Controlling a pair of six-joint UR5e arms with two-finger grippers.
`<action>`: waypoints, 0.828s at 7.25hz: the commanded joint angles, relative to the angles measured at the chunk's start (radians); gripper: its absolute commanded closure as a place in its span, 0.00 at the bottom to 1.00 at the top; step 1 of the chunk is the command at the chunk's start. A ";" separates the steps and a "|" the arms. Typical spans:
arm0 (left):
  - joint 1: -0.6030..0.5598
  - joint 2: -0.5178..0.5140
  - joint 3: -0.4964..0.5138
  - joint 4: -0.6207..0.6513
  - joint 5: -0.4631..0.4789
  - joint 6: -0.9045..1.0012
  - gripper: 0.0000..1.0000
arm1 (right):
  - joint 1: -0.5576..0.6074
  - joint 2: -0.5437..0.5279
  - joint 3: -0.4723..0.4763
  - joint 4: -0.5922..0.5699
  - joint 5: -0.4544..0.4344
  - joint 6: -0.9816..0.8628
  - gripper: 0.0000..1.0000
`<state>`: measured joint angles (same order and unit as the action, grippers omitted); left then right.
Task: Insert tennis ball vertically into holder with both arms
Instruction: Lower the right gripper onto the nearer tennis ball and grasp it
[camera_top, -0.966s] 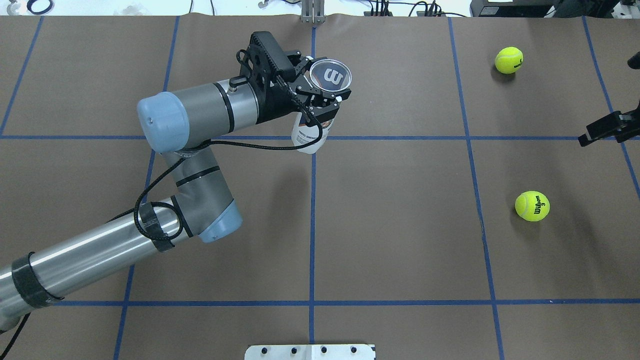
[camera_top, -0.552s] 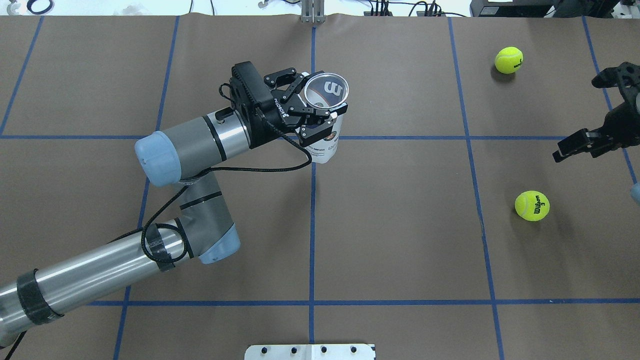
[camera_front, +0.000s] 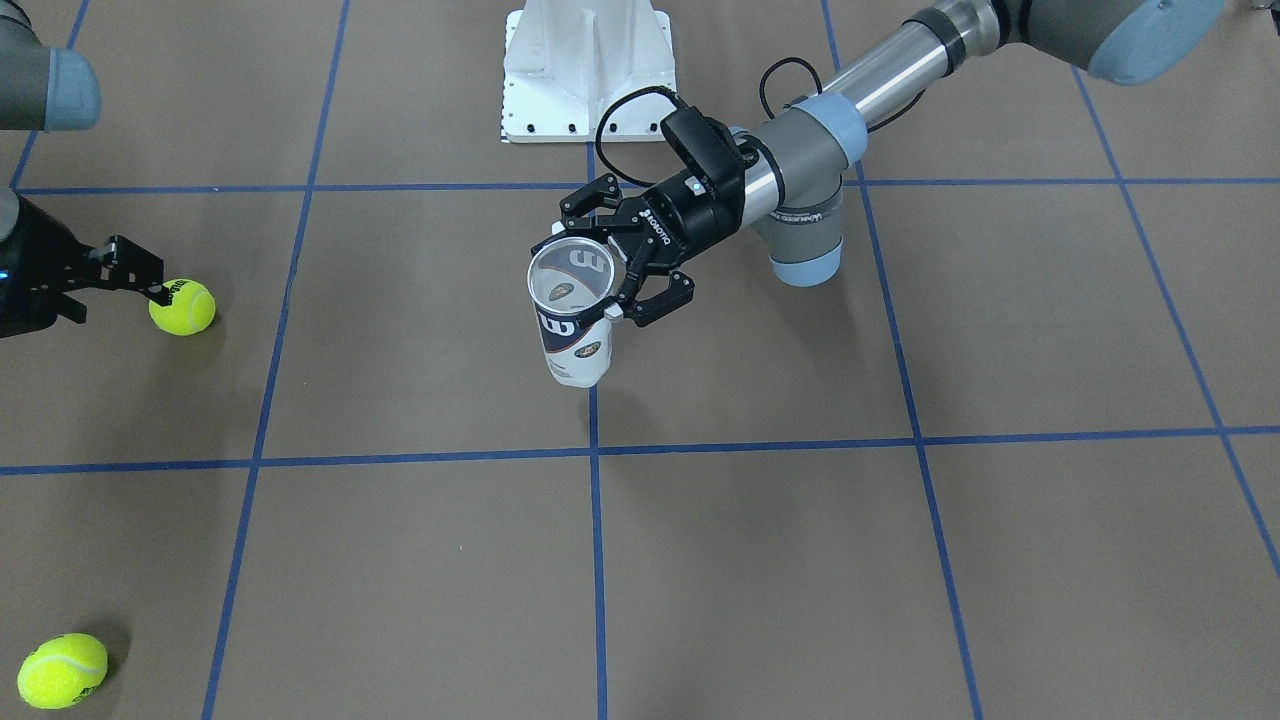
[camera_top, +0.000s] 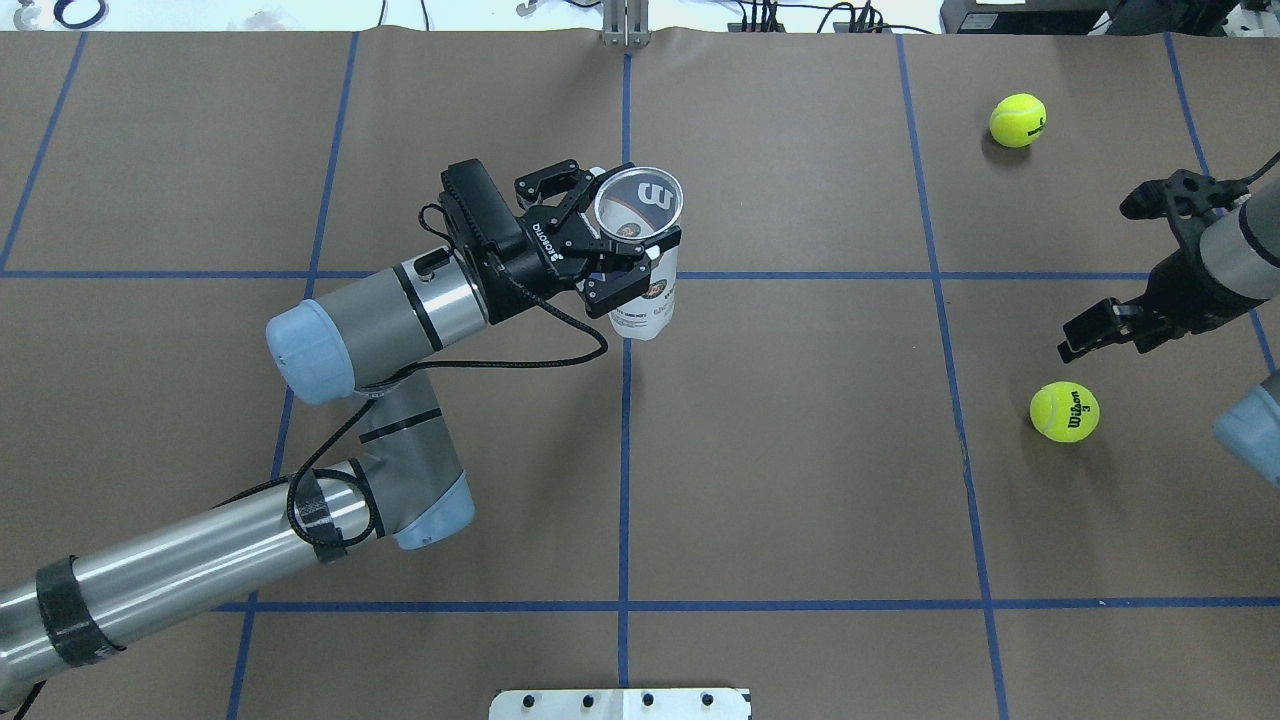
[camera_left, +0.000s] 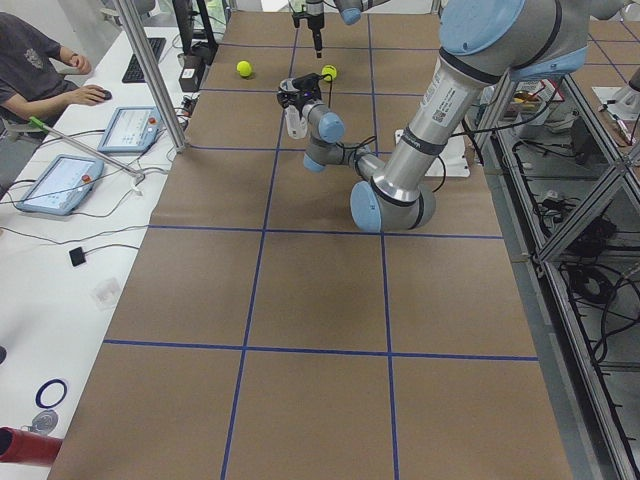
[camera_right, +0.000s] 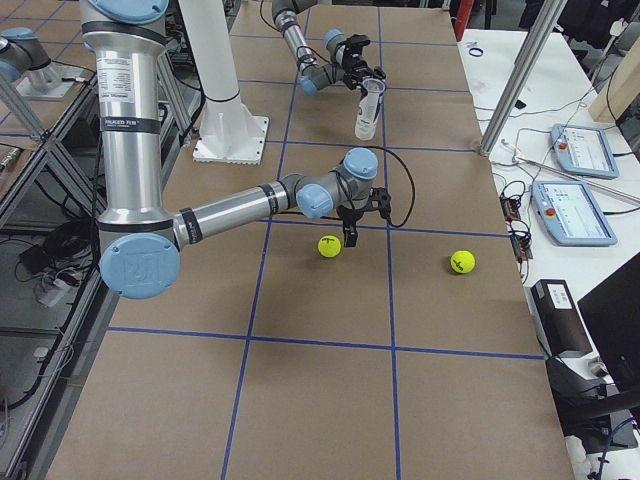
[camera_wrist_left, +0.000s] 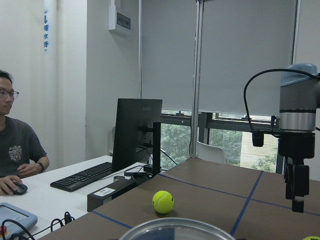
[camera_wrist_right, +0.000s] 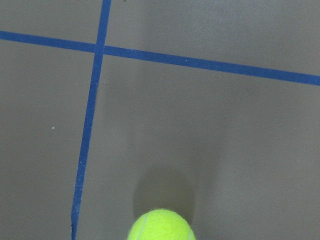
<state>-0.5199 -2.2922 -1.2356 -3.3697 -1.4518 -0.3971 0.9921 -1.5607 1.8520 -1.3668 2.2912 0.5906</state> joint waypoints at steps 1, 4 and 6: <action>0.004 0.011 0.001 -0.005 0.001 0.001 0.23 | -0.059 -0.004 0.013 0.000 -0.050 0.035 0.00; 0.008 0.019 -0.001 -0.005 0.001 -0.003 0.22 | -0.102 -0.031 0.012 0.000 -0.081 0.037 0.00; 0.012 0.019 0.001 -0.005 0.001 -0.005 0.22 | -0.134 -0.032 0.006 0.000 -0.133 0.054 0.00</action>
<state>-0.5108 -2.2731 -1.2358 -3.3747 -1.4519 -0.4012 0.8755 -1.5899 1.8623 -1.3668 2.1856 0.6371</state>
